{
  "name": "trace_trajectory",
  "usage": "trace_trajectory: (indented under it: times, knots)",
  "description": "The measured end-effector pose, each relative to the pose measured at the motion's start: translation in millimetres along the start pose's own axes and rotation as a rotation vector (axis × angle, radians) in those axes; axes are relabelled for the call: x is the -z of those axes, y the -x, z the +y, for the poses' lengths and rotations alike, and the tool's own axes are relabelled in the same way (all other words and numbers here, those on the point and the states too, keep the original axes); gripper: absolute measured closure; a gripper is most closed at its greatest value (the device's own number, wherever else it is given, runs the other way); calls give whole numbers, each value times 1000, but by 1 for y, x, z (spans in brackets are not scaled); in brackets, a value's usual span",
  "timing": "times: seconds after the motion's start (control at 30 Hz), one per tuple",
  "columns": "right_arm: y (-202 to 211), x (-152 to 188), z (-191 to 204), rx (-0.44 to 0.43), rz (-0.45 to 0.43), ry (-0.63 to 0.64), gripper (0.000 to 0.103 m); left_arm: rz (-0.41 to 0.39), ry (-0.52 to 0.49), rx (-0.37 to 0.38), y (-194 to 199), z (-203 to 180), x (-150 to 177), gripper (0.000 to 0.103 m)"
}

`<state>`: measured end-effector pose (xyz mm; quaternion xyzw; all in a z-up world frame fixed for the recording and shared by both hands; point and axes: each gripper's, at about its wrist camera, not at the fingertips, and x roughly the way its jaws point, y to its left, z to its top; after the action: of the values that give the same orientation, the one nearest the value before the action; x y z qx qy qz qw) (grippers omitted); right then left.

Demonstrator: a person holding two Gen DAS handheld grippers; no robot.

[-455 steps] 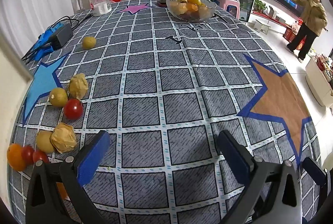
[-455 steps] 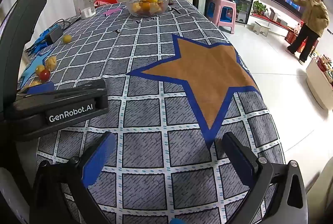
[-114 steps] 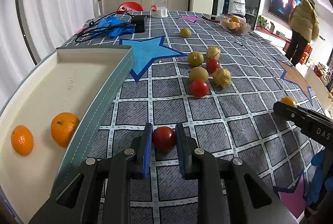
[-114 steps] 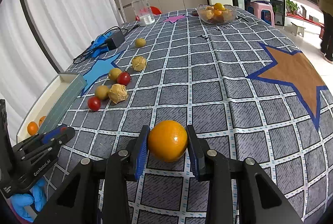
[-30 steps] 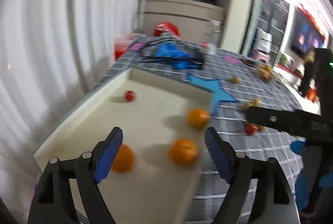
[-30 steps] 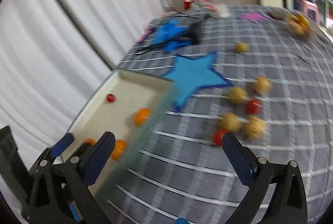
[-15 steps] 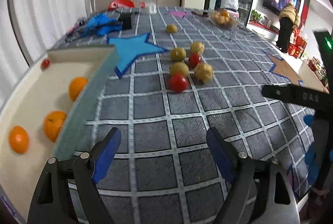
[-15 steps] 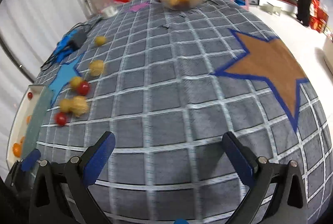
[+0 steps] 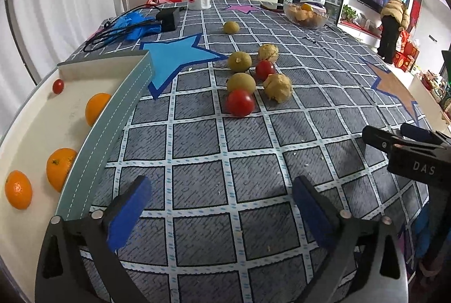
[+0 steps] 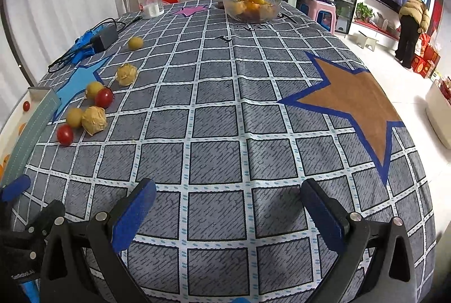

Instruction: Organize fruits

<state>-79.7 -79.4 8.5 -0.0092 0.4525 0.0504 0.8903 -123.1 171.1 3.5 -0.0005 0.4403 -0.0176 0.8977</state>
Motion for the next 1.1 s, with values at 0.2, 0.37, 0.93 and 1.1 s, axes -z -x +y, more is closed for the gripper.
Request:
trace_trajectory:
  times: [0.2, 0.37, 0.93, 1.1]
  knots:
    - [1, 1, -1, 3, 0, 2, 0, 0, 3, -8, 1, 0, 1, 1]
    - [1, 1, -1, 3, 1, 2, 0, -1, -2, -2, 1, 0, 1, 1]
    - [1, 1, 0, 4, 2, 2, 0, -63, -102, -65, 9, -18, 4, 1]
    - [1, 1, 0, 5, 2, 2, 0, -67, -107, -68, 9, -18, 5, 1]
